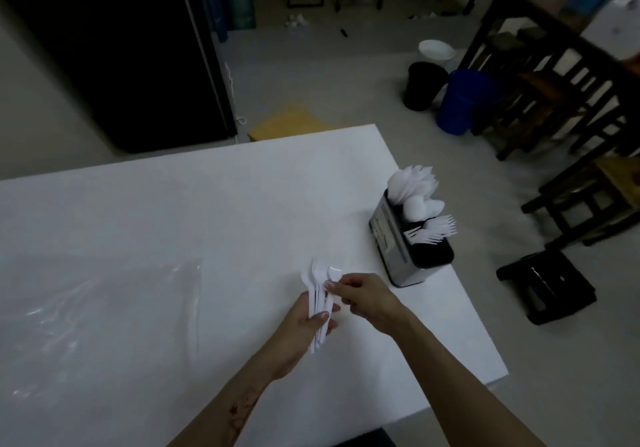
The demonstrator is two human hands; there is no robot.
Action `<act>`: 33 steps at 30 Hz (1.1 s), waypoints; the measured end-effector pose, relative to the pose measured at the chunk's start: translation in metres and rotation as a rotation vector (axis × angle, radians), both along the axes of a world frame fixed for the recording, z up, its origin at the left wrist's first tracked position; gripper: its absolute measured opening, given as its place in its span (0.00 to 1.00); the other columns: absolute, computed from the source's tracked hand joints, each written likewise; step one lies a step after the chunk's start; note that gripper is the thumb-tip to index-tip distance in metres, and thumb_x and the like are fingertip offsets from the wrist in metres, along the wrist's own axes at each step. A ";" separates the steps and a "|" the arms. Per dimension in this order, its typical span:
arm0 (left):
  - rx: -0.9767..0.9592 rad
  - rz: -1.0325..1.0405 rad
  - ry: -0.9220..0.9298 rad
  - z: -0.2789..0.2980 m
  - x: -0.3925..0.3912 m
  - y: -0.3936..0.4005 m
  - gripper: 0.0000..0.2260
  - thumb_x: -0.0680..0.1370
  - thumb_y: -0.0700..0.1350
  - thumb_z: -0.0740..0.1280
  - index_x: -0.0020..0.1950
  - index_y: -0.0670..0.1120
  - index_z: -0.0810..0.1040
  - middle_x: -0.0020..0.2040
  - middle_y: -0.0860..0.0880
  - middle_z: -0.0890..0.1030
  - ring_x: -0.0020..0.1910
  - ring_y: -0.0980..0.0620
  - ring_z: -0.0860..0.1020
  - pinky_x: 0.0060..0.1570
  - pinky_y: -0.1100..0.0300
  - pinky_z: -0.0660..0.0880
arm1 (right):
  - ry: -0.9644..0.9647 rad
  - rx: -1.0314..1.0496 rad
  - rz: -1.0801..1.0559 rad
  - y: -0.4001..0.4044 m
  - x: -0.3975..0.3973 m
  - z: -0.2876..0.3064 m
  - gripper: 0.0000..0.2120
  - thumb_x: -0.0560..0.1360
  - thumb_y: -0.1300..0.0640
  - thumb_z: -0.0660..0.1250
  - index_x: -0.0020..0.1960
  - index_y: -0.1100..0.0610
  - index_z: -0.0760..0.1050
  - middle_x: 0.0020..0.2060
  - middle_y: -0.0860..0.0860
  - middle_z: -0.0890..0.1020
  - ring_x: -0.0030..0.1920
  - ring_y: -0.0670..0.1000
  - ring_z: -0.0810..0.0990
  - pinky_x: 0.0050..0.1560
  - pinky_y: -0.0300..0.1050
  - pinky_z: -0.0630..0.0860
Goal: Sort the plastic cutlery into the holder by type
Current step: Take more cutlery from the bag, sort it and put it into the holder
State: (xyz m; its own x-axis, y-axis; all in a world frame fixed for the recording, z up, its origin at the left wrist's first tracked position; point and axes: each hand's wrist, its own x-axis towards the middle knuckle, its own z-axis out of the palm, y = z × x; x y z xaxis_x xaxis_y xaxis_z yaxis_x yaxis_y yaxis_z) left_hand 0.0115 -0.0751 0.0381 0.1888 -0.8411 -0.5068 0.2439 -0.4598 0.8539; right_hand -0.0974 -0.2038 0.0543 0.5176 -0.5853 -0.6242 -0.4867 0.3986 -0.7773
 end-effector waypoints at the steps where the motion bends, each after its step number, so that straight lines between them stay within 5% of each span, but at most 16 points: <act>1: -0.024 -0.038 -0.040 0.008 -0.001 -0.007 0.13 0.82 0.42 0.59 0.67 0.45 0.69 0.57 0.46 0.80 0.49 0.55 0.82 0.47 0.65 0.77 | -0.066 -0.006 0.029 -0.008 -0.004 0.009 0.11 0.73 0.58 0.75 0.34 0.58 0.78 0.28 0.49 0.74 0.32 0.46 0.71 0.30 0.37 0.68; 7: -0.190 -0.168 -0.302 0.052 -0.012 -0.081 0.09 0.82 0.41 0.57 0.61 0.45 0.71 0.50 0.51 0.81 0.49 0.59 0.79 0.49 0.71 0.72 | -0.215 -0.272 0.079 -0.069 -0.024 0.073 0.10 0.74 0.63 0.73 0.49 0.69 0.76 0.36 0.59 0.81 0.35 0.48 0.80 0.38 0.37 0.77; 11: -0.268 -0.185 -0.373 0.071 -0.019 -0.136 0.15 0.82 0.42 0.57 0.69 0.49 0.66 0.60 0.53 0.77 0.60 0.57 0.75 0.57 0.67 0.69 | -0.235 -0.377 0.002 -0.111 -0.037 0.100 0.16 0.73 0.64 0.73 0.57 0.69 0.75 0.46 0.68 0.83 0.41 0.61 0.85 0.45 0.49 0.84; 14: -0.272 -0.198 -0.453 0.067 -0.029 -0.172 0.16 0.81 0.45 0.57 0.70 0.53 0.65 0.62 0.48 0.77 0.62 0.51 0.75 0.62 0.56 0.71 | -0.212 -0.419 -0.063 -0.138 -0.045 0.097 0.15 0.71 0.65 0.75 0.56 0.66 0.77 0.46 0.68 0.82 0.41 0.59 0.85 0.45 0.49 0.84; 22: -0.242 -0.075 -0.409 0.066 -0.064 -0.211 0.11 0.80 0.43 0.62 0.62 0.49 0.74 0.54 0.53 0.80 0.54 0.57 0.77 0.49 0.69 0.71 | -0.137 -0.554 -0.070 -0.175 -0.073 0.089 0.13 0.68 0.63 0.78 0.52 0.58 0.81 0.39 0.55 0.86 0.38 0.55 0.86 0.48 0.52 0.84; 27: -0.220 0.059 -0.423 0.058 -0.071 -0.218 0.05 0.75 0.42 0.69 0.50 0.44 0.80 0.46 0.43 0.82 0.46 0.45 0.80 0.46 0.58 0.75 | -0.163 -0.534 -0.098 -0.180 -0.084 0.087 0.15 0.69 0.65 0.77 0.54 0.60 0.81 0.42 0.57 0.86 0.41 0.56 0.86 0.44 0.46 0.84; 33: -0.213 0.133 -0.502 0.050 -0.072 -0.215 0.03 0.72 0.42 0.73 0.44 0.44 0.82 0.37 0.49 0.83 0.36 0.59 0.78 0.36 0.71 0.72 | -0.161 -0.544 -0.044 -0.179 -0.090 0.083 0.11 0.68 0.65 0.77 0.48 0.58 0.81 0.36 0.51 0.86 0.37 0.47 0.85 0.40 0.36 0.81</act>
